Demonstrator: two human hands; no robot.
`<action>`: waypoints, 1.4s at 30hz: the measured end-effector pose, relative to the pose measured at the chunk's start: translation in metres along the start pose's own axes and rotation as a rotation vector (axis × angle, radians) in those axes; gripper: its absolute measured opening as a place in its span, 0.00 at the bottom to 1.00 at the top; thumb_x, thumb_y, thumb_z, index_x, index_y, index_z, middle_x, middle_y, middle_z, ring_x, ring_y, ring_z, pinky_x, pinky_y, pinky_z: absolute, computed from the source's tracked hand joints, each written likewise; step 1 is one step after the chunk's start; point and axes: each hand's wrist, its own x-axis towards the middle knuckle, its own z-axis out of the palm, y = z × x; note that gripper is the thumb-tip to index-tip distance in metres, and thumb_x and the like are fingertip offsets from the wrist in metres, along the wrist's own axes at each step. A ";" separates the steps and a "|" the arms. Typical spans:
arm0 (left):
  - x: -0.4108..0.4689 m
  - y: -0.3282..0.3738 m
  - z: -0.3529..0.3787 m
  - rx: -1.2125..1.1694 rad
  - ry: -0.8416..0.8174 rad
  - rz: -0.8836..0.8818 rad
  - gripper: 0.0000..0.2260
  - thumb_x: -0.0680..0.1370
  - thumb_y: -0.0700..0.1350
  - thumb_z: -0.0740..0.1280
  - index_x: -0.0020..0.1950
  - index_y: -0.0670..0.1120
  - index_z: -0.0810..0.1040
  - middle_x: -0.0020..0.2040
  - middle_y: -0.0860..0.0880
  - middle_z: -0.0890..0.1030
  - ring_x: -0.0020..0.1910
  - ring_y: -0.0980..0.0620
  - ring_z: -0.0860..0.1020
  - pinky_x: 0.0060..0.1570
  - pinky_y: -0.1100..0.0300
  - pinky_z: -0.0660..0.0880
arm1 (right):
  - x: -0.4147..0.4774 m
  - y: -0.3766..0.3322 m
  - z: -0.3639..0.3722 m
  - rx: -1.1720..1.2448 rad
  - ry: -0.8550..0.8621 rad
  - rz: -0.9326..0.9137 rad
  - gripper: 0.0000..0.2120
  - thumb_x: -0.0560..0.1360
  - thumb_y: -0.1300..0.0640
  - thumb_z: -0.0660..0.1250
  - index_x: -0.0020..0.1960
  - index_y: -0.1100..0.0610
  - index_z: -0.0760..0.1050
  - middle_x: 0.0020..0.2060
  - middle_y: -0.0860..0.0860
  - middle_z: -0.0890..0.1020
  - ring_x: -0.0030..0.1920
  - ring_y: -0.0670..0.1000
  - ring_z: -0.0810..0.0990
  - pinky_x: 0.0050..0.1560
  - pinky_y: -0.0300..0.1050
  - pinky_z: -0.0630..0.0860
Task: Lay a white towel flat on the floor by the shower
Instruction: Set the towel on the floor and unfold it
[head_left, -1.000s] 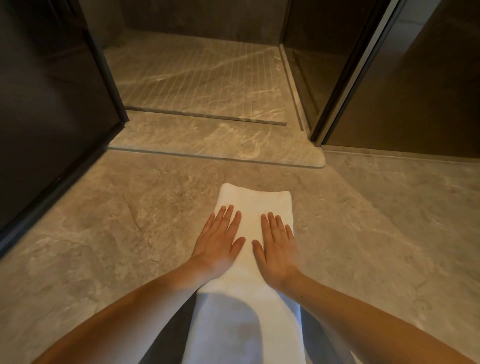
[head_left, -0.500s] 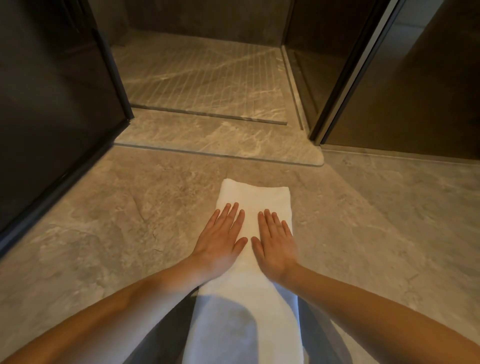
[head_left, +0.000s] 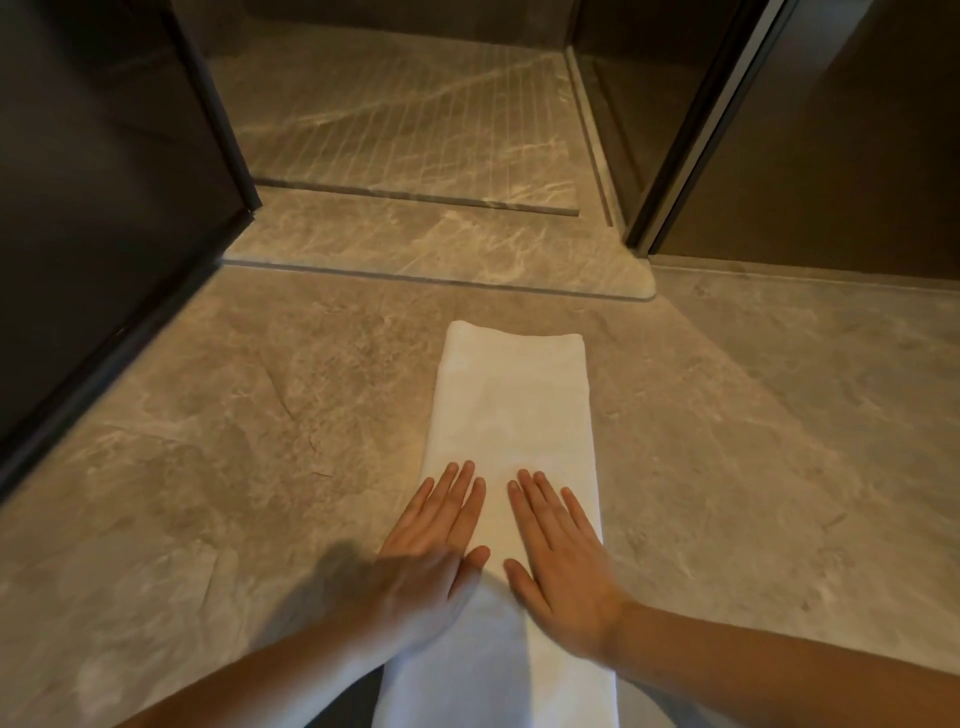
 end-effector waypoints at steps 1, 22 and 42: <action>0.004 -0.001 0.000 0.006 -0.004 0.000 0.28 0.83 0.55 0.48 0.79 0.43 0.50 0.80 0.45 0.47 0.78 0.48 0.45 0.74 0.53 0.45 | 0.003 0.004 -0.001 0.008 0.006 0.000 0.32 0.81 0.41 0.40 0.78 0.56 0.36 0.78 0.53 0.38 0.77 0.49 0.33 0.75 0.50 0.36; 0.085 0.055 0.025 -0.021 0.005 -0.014 0.29 0.81 0.57 0.39 0.78 0.44 0.39 0.78 0.44 0.39 0.77 0.46 0.37 0.75 0.48 0.37 | -0.003 0.102 -0.014 -0.009 0.033 -0.013 0.32 0.82 0.41 0.43 0.79 0.53 0.37 0.79 0.50 0.42 0.78 0.49 0.39 0.76 0.50 0.42; 0.113 0.098 0.034 0.027 -0.106 0.006 0.30 0.81 0.57 0.38 0.77 0.43 0.36 0.78 0.42 0.36 0.76 0.45 0.34 0.75 0.48 0.35 | -0.027 0.150 -0.045 0.016 -0.043 0.074 0.34 0.80 0.39 0.46 0.79 0.53 0.40 0.79 0.49 0.45 0.78 0.49 0.41 0.76 0.43 0.40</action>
